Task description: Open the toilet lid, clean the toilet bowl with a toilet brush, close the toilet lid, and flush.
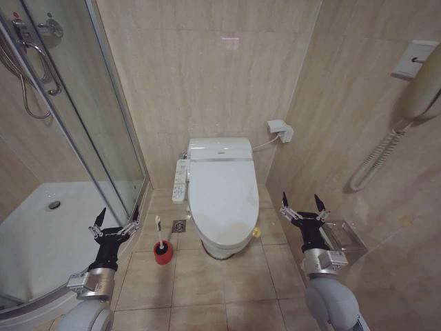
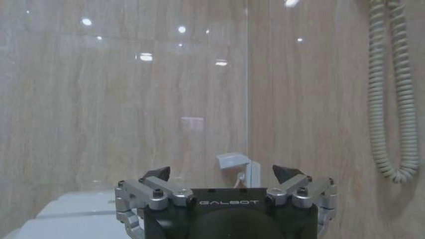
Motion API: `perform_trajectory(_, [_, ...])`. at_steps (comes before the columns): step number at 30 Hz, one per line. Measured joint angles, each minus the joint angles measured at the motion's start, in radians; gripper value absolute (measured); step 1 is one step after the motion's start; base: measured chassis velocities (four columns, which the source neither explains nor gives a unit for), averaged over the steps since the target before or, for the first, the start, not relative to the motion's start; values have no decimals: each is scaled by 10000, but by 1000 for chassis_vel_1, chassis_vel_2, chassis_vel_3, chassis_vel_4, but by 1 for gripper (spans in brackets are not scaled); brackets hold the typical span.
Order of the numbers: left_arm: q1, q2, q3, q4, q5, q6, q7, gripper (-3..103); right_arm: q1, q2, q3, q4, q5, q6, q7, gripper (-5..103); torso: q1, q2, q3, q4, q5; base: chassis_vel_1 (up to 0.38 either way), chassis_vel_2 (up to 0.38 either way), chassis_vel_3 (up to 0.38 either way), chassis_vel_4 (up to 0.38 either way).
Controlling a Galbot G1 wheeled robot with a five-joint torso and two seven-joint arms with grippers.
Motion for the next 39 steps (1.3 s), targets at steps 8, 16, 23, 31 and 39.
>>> perform_trajectory(8, [5, 0, 0, 0, 0, 0, 0, 100, -5, 0, 0, 0, 0, 0, 0, 100, -12, 2, -3, 3, -1, 35, -34, -30, 30])
perform_trajectory(16, [4, 0, 0, 0, 0, 0, 0, 100, -4, 0, 0, 0, 0, 0, 0, 100, -9, 3, -3, 2, 0, 13, -7, -19, 1])
perform_trajectory(23, [3, 0, 0, 0, 0, 0, 0, 100, -4, 0, 0, 0, 0, 0, 0, 100, -8, 2, -3, 2, 0, 59, 80, -68, -81])
perform_trajectory(31, [4, 0, -1, 1, 0, 0, -1, 100, -3, 0, -1, 0, 0, 0, -1, 100, -9, 3, -3, 2, -1, 52, 37, -39, -33])
perform_trajectory(39, [4, 0, 0, 0, 0, 0, 0, 100, -4, 0, 0, 0, 0, 0, 0, 100, -8, 3, -3, -1, 0, -8, -5, 5, 1])
